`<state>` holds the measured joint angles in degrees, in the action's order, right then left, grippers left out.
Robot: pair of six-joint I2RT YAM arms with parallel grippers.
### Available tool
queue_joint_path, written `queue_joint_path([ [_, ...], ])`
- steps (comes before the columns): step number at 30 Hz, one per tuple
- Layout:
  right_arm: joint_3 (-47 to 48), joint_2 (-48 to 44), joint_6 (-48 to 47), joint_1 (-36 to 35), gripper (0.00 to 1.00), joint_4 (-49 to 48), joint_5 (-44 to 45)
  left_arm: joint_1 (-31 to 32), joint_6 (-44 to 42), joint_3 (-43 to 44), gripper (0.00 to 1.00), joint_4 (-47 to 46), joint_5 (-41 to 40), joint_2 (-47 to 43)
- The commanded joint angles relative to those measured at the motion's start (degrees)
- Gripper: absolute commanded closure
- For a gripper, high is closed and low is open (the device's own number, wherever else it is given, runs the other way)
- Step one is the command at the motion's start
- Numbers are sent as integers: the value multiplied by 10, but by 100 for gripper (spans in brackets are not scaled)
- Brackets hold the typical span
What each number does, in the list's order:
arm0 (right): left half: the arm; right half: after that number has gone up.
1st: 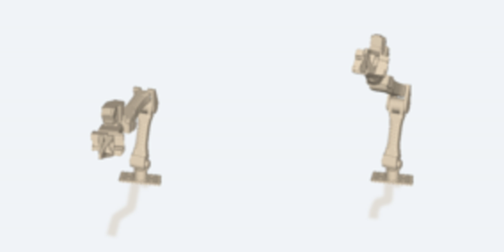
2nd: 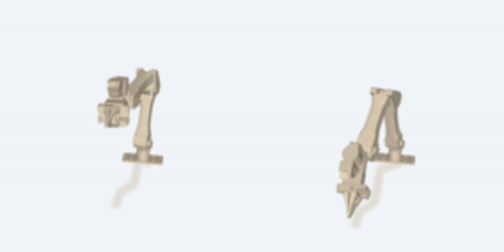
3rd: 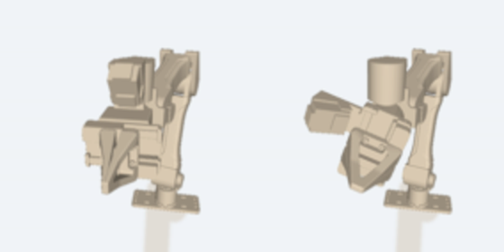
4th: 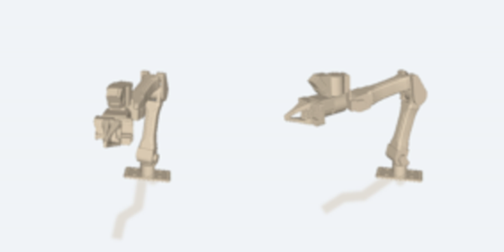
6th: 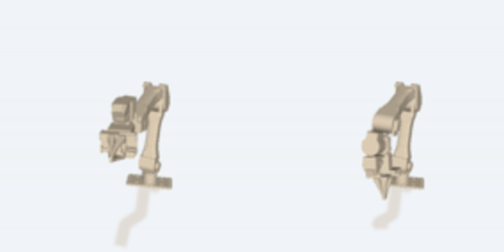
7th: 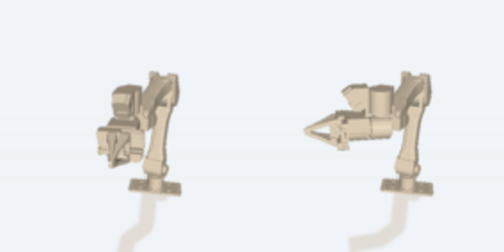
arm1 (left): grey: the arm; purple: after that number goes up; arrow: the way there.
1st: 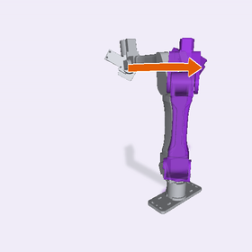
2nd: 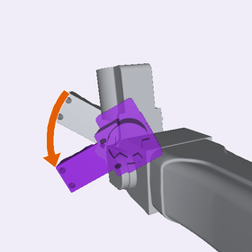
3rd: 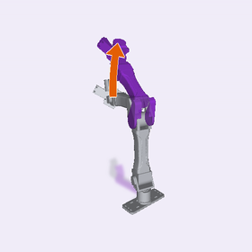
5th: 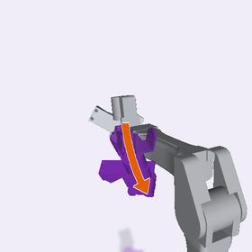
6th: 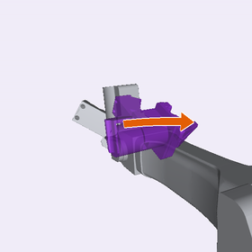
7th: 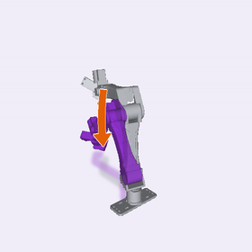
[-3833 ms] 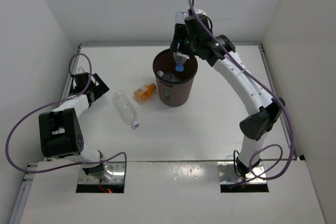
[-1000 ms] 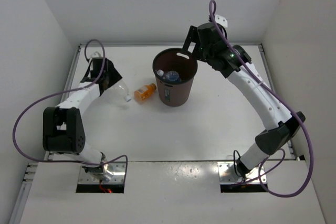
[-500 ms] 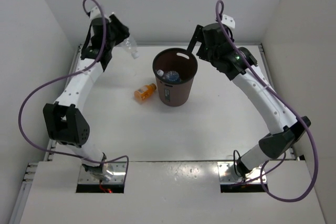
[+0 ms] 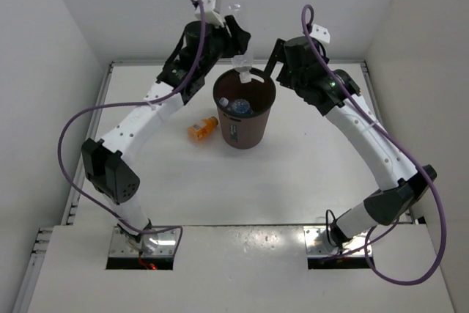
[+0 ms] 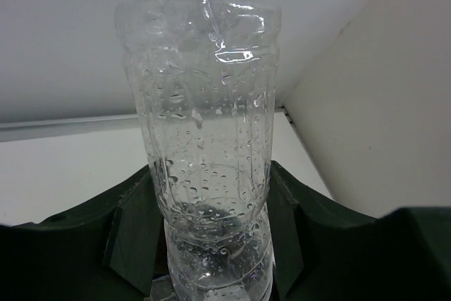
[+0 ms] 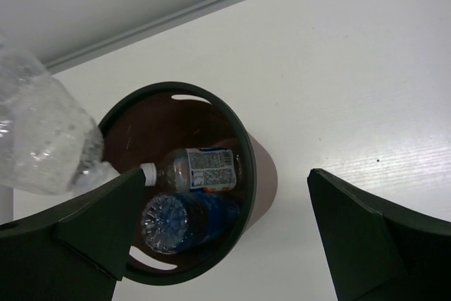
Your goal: Put the plastic bottles in the bin
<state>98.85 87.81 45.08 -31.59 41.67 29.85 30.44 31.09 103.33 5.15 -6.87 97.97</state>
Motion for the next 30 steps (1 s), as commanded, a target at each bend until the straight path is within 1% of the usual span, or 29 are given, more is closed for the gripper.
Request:
queue_joint_path([
  [1,-2,-20,4,5,0,-19,11,29,-41,7,74,-29,-9,12],
  [2,-2,-20,4,5,0,-19,11,29,-41,13,74,-35,-9,23],
  [4,-2,-26,4,5,0,-19,16,50,-48,19,74,-35,-29,34],
  [6,-2,-32,4,5,0,-14,16,62,-57,19,71,-40,-34,43],
  [11,-2,-57,4,5,0,-9,53,83,-63,19,68,-57,-63,58],
  [14,-8,-82,11,5,0,-9,79,83,-78,0,63,-72,-63,58],
  [17,-15,-98,11,5,0,-20,96,83,-83,-16,56,-77,-63,58],
  [18,-15,-105,11,5,0,-20,96,83,-83,-27,42,-83,-63,58],
  [19,-20,-106,11,5,0,-20,101,83,-78,-32,26,-83,-63,53],
  [20,-20,-111,11,5,0,-20,101,83,-78,-37,4,-88,-68,53],
  [21,-20,-111,11,5,0,-20,101,83,-78,-37,0,-88,-74,53],
  [23,-20,-111,11,5,0,-20,101,83,-85,-37,0,-88,-74,53],
  [28,-25,-111,11,10,0,-20,101,83,-117,-37,0,-95,-125,42],
  [30,-25,-111,11,10,0,-20,101,70,-125,-25,0,-95,-151,42],
])
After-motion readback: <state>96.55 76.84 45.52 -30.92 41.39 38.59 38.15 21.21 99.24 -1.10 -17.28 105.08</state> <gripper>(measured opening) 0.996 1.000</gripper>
